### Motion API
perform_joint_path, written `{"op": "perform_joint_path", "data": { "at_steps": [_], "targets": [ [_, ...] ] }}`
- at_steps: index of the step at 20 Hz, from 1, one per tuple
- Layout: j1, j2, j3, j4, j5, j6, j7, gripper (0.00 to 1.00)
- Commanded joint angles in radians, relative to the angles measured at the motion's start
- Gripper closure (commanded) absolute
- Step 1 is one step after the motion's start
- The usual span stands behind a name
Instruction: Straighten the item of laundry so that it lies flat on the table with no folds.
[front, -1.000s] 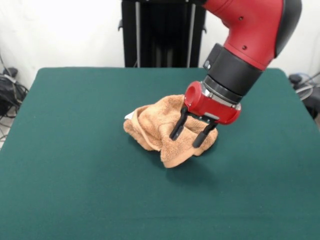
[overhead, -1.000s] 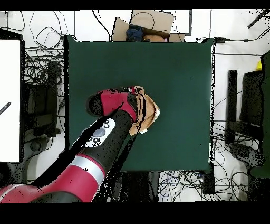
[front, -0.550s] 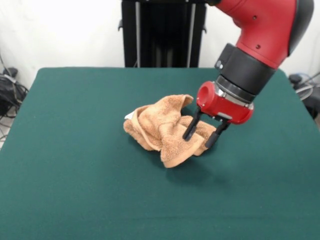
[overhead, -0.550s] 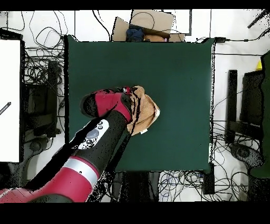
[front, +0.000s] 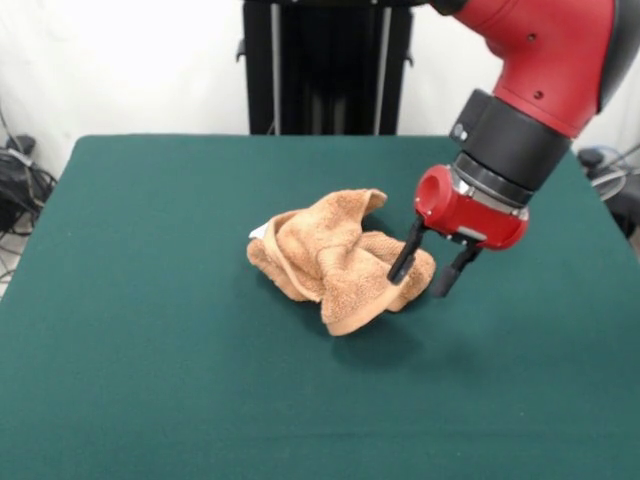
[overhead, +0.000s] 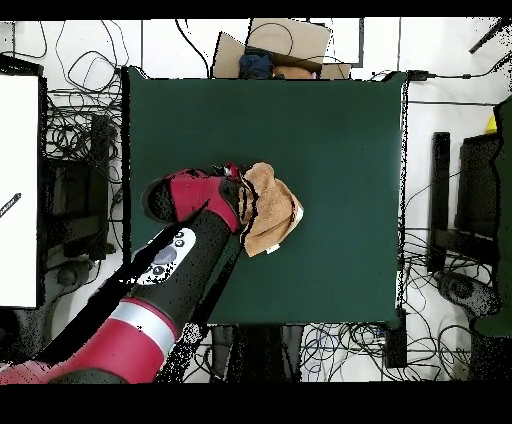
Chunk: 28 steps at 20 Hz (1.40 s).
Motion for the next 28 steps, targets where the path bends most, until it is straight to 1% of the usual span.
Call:
{"op": "perform_joint_path", "data": {
  "at_steps": [1,6,17,23,28],
  "targets": [
    [0.0,0.072,0.062,0.066,0.069,-0.026,0.316,0.0],
    [0.006,0.101,0.064,0.073,0.088,-0.068,0.329,0.0],
    [-0.005,0.123,0.078,0.085,0.105,-0.115,0.319,0.0],
    [-0.011,0.127,0.075,0.079,0.107,-0.11,0.302,0.0],
    [-0.026,0.107,0.072,0.075,0.099,-0.084,0.276,0.0]
  ]
}}
